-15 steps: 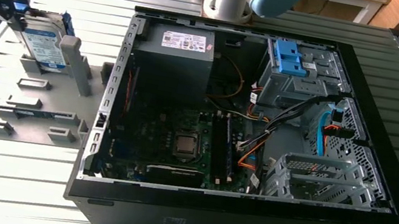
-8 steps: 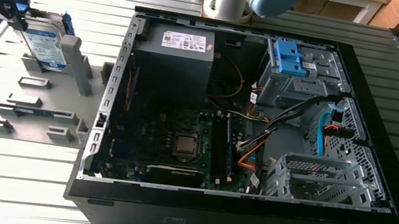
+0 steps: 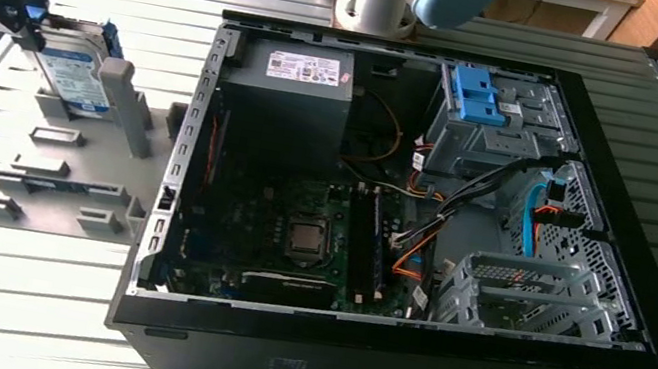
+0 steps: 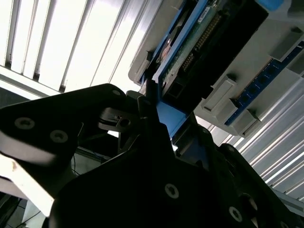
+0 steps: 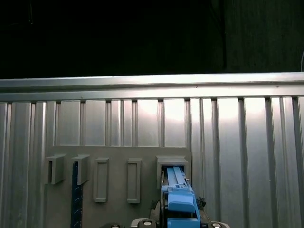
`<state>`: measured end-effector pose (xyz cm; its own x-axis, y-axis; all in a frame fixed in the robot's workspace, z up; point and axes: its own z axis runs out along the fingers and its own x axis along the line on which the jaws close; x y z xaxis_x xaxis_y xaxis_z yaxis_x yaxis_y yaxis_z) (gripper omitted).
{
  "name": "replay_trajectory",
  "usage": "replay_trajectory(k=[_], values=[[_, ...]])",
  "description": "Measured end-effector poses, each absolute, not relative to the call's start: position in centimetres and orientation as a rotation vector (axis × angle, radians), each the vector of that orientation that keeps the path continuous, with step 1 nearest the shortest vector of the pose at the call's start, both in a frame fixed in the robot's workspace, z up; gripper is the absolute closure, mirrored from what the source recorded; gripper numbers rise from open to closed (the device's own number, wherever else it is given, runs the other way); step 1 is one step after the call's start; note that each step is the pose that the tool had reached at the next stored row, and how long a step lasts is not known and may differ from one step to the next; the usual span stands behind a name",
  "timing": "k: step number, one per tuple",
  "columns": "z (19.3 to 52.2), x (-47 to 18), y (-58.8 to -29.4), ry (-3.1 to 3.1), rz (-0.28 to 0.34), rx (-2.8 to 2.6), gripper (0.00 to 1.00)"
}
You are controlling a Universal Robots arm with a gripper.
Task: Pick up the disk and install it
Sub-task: 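Pick up the disk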
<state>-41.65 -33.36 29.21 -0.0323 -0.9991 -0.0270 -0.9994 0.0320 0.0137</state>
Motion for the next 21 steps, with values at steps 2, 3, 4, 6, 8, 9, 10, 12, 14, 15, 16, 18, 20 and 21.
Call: replay_trajectory(k=[2, 3, 4, 6, 8, 9, 10, 12, 14, 15, 16, 18, 20, 21], values=[[29.22, -41.64, -33.39, 2.243, 0.043, -2.187, 0.63], [29.22, -41.65, -33.40, 2.243, 0.043, -2.188, 0.63], [29.22, -41.64, -33.40, 2.243, 0.043, -2.188, 0.63], [29.22, -41.65, -33.41, 2.242, 0.041, -2.189, 0.63], [29.21, -41.65, -33.42, 2.235, 0.041, -2.197, 0.63], [29.22, -41.65, -33.42, 2.235, 0.041, -2.198, 0.63], [29.22, -41.65, -33.42, 2.234, 0.041, -2.198, 0.63], [29.22, -41.64, -33.42, 2.234, 0.041, -2.198, 0.63], [29.22, -41.64, -33.42, 2.234, 0.041, -2.198, 0.63], [29.24, -41.64, -33.42, 2.234, 0.041, -2.198, 0.63], [29.31, -41.65, -33.42, 2.234, 0.041, -2.198, 0.63], [29.46, -41.64, -33.42, 2.234, 0.041, -2.198, 0.63], [29.58, -41.64, -33.42, 2.234, 0.041, -2.198, 0.63], [29.64, -41.64, -33.42, 2.234, 0.041, -2.198, 0.63]])
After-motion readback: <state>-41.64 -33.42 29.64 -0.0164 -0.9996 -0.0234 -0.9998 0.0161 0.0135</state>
